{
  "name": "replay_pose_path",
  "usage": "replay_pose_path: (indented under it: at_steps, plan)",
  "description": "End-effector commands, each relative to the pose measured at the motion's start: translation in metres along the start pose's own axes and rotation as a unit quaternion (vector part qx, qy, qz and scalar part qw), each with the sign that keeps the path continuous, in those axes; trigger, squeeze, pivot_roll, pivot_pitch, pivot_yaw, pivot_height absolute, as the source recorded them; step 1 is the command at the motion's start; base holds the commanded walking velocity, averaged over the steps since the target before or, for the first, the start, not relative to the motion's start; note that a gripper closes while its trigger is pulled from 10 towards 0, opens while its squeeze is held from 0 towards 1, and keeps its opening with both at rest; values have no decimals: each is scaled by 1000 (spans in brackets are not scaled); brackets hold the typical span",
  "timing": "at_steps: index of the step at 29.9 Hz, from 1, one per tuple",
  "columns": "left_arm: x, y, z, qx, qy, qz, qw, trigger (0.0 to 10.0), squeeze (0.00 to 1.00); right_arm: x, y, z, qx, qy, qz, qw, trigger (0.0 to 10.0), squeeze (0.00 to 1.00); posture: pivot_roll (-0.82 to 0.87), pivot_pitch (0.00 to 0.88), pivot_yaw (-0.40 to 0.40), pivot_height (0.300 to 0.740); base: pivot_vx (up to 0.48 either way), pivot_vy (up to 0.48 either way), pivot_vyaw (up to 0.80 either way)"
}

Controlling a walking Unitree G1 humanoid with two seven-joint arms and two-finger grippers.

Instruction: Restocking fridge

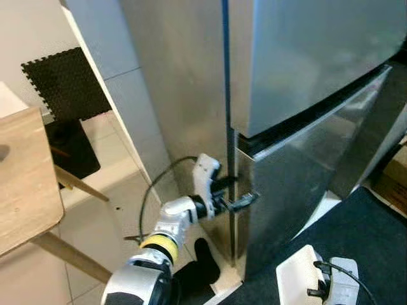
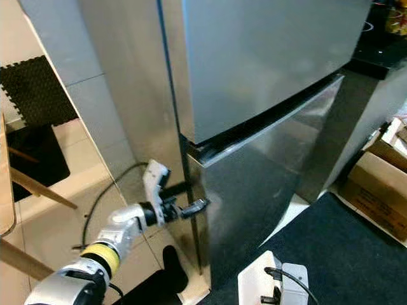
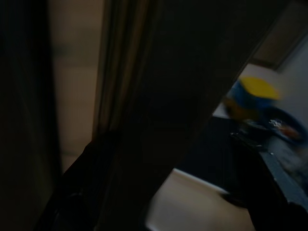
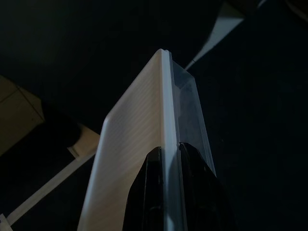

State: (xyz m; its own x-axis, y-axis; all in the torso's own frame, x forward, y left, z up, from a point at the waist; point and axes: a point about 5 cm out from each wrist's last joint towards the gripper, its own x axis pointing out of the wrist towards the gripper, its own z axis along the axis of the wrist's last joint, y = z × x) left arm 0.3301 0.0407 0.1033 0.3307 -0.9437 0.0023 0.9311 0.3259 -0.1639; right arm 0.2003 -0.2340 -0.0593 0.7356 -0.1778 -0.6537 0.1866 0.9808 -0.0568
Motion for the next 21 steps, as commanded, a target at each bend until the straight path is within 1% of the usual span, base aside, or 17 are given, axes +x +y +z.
replay_pose_path:
  at_steps: [1,5,9,10,11,13,14,15,16,17,18,20,21]
  plan:
    - [11,-12,-8,-10,17,-35,999,10000,475,-1,-1,-1,-1,-4,1,1000,10000,0,-127,71,85,740,0,0,0]
    - [11,-14,-8,-12,17,-45,999,10000,475,-2,0,-2,-1,-3,1,1000,10000,0,-126,72,86,740,0,0,0]
    - [15,-19,-6,-19,9,-69,997,10000,471,-2,0,-3,0,-3,1,1000,10000,0,-126,74,88,740,0,0,0]
    - [19,-30,-3,-54,3,-131,990,10000,408,-2,0,-4,0,-2,2,1000,10000,0,-125,75,88,740,0,0,0]
    - [19,-30,-3,-54,3,-131,990,10000,408,-2,0,-4,0,-2,2,1000,10000,0,-125,75,88,740,0,0,0]
    - [20,-36,-1,-78,1,-170,982,10000,408,-3,0,-5,0,-1,2,1000,10000,0,-125,75,88,740,0,0,0]
    - [17,-44,-1,-94,10,-210,973,10000,27,-3,0,-6,1,1,2,1000,10000,0,-124,76,89,740,0,0,0]
    - [17,-44,-1,-94,10,-210,973,10000,27,-3,0,-6,1,1,2,1000,10000,0,-124,76,89,740,0,0,0]
    - [14,-51,0,-107,16,-246,963,10000,0,-4,0,-8,1,2,2,1000,10000,0,-123,76,89,740,0,0,0]
    - [12,-61,3,-122,16,-279,952,10000,0,-4,-1,-10,2,5,1,1000,10000,0,-123,76,89,740,0,0,0]
    - [13,-70,10,-142,3,-304,942,10000,0,-5,-1,-12,0,9,0,1000,10000,0,-121,76,87,740,0,0,0]
    - [16,-77,19,-166,-20,-319,933,10000,0,-7,-3,-16,-2,16,-2,1000,10000,0,-121,78,85,740,0,0,0]
    - [18,-78,23,-175,-28,-319,931,10000,0,-7,-3,-17,-3,18,-2,1000,10000,0,-121,78,85,740,0,0,0]
